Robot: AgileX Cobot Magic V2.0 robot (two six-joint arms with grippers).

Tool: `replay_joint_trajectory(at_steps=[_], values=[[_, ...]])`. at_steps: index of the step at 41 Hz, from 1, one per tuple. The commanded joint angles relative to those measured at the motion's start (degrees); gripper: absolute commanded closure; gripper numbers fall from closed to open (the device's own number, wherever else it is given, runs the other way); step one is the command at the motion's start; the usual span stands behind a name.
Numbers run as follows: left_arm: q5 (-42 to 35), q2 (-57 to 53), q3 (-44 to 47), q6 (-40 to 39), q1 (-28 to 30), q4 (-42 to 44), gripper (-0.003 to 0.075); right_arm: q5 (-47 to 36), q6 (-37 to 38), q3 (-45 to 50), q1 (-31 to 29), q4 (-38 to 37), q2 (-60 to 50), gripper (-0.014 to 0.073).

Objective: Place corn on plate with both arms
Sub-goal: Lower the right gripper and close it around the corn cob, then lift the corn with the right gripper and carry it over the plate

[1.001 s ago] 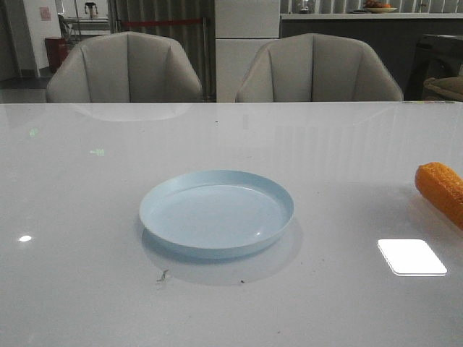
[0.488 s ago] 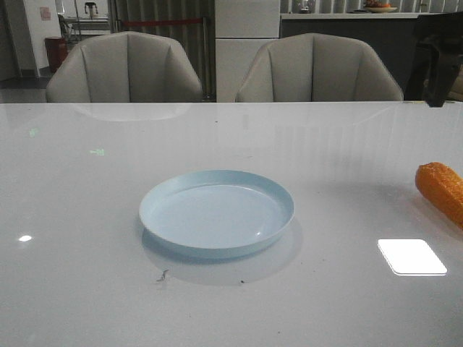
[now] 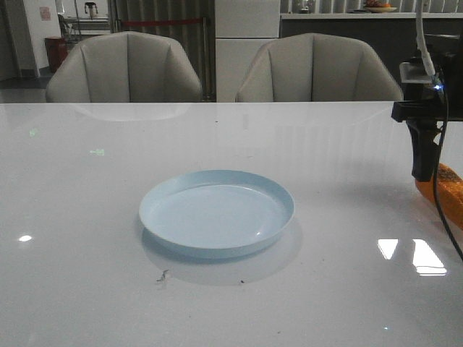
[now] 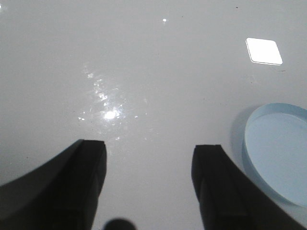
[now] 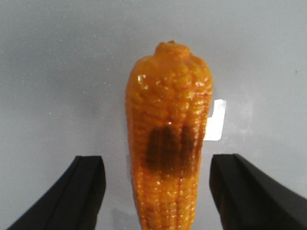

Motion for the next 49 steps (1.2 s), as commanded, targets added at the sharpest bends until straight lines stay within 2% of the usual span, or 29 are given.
replay_joint_trajectory(at_steps=[1,18,20,23,31,33,40,49], values=[[-3.7,-0.2,-1.5,-0.2,0.1,-1.2,0.0269,-1.0,-0.5,-1.7,-0.3,-0.6,-2.4,0.0032],[-3.7,-0.2,-1.5,-0.2,0.1,-1.2,0.0269,-2.2,-0.5,-1.7,-0.3,-0.8,0.2,0.0032],[-3.7,-0.2,-1.5,-0.2,0.1,-1.2,0.0269,-2.2,-0.5,-1.7,-0.3,-0.8,0.2,0.0053],[-3.7,-0.2,-1.5,-0.2,0.1,-1.2,0.0269,-2.3,-0.5,-1.7,-0.3,-0.8,0.2,0.0139],[-3.7,-0.2,-1.5,-0.2,0.1,-1.2,0.0269,-2.3,-0.5,-1.7,-0.3,-0.9,0.2,0.0555],[-3.7,-0.2,-1.5,-0.2,0.1,-1.2,0.0269,-2.3,-0.6,-1.7,-0.3,-0.9,0.2,0.0523],[-3.7,-0.2,-1.5,-0.2,0.1,-1.2,0.0269,0.9,-0.8,-3.9,0.1,-0.8,-0.6,0.0536],[-4.0,-0.2,-1.5,-0.2,0.1,-1.2,0.0269,11.7,-6.0,-16.9,3.0,3.0,-1.2,0.0536]])
